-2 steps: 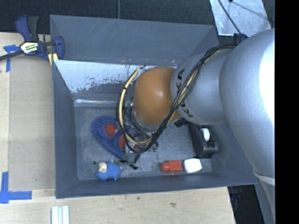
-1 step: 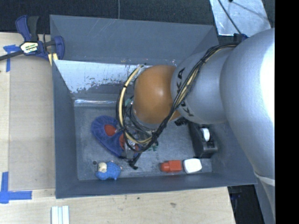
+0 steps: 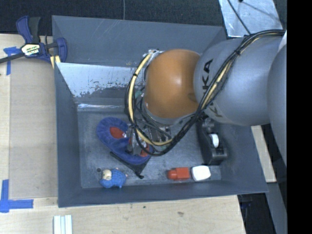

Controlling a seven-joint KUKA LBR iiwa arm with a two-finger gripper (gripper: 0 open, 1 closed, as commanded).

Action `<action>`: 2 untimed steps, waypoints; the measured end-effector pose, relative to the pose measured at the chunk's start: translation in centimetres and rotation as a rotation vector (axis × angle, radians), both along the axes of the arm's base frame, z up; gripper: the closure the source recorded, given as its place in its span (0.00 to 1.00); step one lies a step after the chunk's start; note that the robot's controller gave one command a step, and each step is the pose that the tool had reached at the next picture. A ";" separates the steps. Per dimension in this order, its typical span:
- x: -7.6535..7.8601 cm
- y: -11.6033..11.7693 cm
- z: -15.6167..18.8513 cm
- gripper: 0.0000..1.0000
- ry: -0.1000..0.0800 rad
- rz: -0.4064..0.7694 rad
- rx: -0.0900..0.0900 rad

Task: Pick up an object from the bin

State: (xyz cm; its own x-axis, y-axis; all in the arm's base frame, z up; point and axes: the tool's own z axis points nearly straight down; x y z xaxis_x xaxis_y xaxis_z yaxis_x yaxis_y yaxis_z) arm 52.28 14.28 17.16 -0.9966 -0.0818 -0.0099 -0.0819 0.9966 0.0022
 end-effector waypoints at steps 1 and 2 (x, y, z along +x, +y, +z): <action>6.6 6.9 -1.8 1.00 0.001 -0.022 0.002; 4.9 7.1 0.1 1.00 0.009 -0.261 -0.001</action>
Offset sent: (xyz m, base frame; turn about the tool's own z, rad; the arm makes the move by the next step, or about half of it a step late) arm 0.0628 0.0645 -0.0177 0.0270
